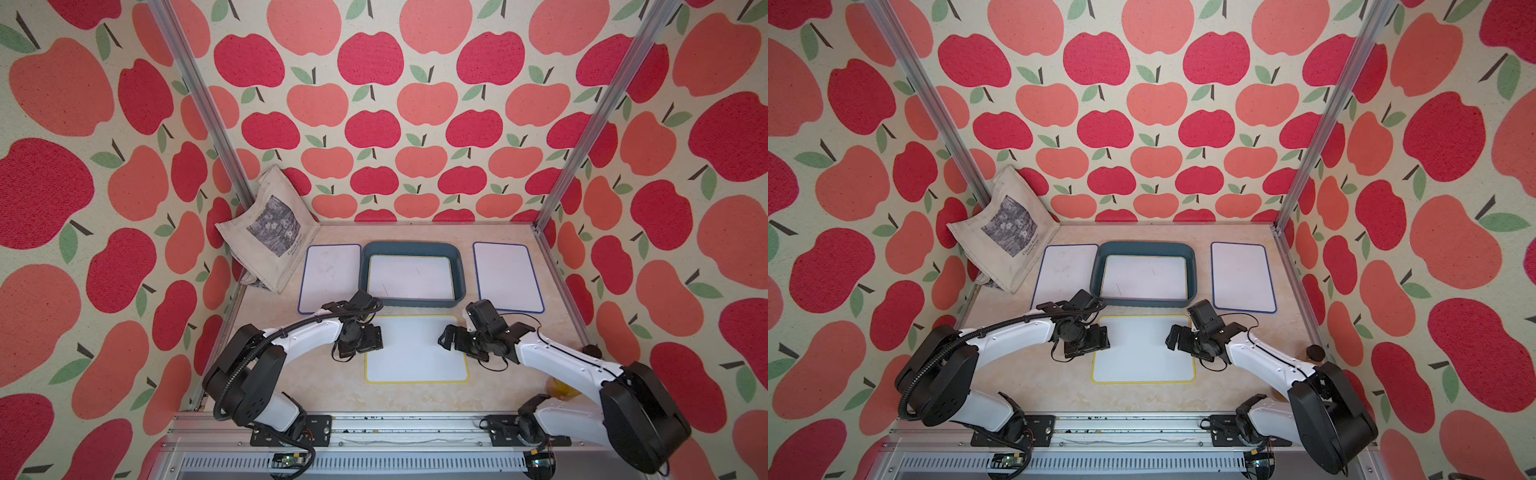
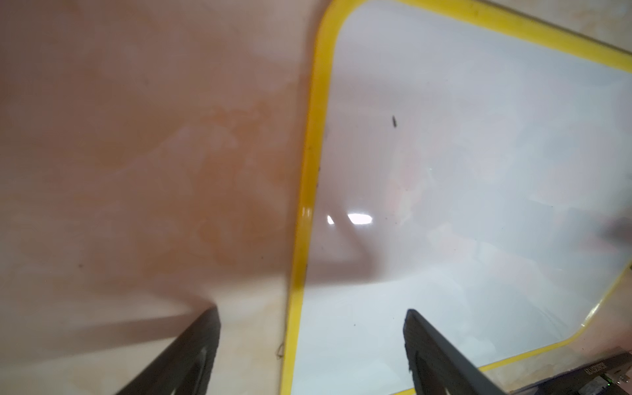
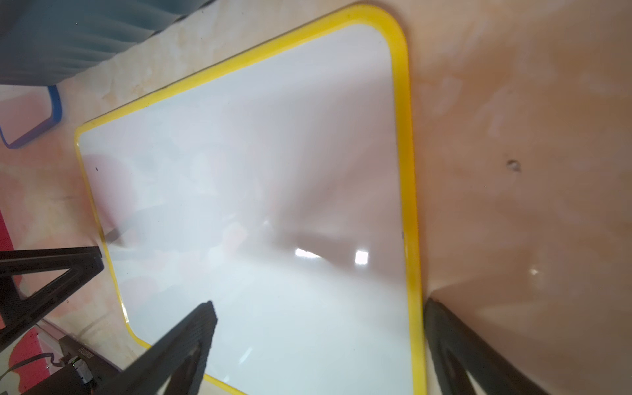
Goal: Put the whiteboard into the storage box
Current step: Move the whiteboard to the center of the board.
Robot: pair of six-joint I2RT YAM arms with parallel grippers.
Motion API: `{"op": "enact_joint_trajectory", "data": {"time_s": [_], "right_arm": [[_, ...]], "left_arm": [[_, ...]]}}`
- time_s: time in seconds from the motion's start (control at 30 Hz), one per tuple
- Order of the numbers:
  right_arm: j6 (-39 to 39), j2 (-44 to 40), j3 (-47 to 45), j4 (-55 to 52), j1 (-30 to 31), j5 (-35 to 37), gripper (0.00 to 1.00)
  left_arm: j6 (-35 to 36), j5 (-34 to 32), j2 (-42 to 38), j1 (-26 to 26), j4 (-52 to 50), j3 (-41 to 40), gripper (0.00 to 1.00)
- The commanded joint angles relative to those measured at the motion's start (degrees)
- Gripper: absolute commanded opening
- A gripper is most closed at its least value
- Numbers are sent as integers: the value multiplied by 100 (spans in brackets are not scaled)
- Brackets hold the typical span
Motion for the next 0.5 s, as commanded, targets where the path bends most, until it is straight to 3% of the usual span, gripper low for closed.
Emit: {"op": "enact_joint_trajectory", "data": {"time_s": [0.0, 0.2, 0.47], "right_arm": [[-13, 280, -151, -394, 196, -210, 99], [178, 333, -360, -29, 345, -324, 99], [390, 510, -620, 471, 456, -550, 99]], "left_arm": [[-383, 392, 530, -334, 198, -100, 87], [-566, 998, 648, -410, 960, -385, 87], [-9, 2626, -76, 337, 1732, -763, 87]]}}
